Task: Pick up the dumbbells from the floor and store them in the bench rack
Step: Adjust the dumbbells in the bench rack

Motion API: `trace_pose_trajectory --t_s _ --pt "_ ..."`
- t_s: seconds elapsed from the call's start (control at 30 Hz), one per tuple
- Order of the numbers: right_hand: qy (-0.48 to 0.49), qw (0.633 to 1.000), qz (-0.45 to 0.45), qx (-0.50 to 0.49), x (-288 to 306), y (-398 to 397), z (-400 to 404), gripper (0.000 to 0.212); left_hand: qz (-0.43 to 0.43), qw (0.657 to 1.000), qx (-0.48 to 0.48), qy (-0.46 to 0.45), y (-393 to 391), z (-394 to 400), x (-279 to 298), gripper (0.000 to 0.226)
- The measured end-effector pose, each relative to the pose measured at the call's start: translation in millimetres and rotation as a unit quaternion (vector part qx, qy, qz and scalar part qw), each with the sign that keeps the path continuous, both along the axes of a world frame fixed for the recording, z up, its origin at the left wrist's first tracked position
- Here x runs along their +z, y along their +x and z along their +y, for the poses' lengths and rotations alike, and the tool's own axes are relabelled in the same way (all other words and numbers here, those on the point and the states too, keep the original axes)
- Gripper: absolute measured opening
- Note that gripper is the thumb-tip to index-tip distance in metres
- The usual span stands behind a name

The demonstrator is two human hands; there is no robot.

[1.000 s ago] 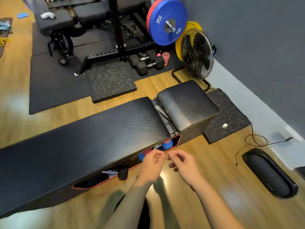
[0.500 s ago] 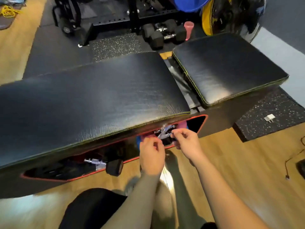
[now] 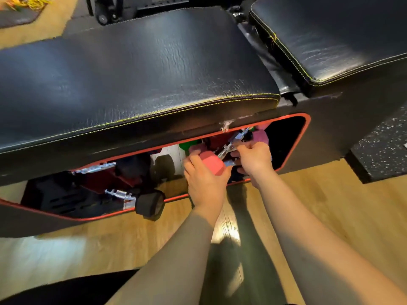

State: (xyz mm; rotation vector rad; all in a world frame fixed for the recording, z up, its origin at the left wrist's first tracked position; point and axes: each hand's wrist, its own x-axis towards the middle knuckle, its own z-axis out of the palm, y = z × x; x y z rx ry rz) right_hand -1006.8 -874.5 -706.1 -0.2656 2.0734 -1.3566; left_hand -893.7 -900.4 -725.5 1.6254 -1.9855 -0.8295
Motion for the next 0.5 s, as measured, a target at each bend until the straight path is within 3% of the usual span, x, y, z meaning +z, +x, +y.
trace_pose_trajectory --t_s 0.23,0.5 --pt "-0.060 0.995 -0.076 -0.027 -3.5 2.3 -9.9 0.020 0.096 0.995 -0.013 -0.016 0.6 -3.6 -10.3 0.070" --pt "-0.087 0.990 -0.103 -0.043 3.4 6.5 -16.9 0.021 0.079 0.994 -0.011 -0.072 7.5 -18.0 14.8 0.070"
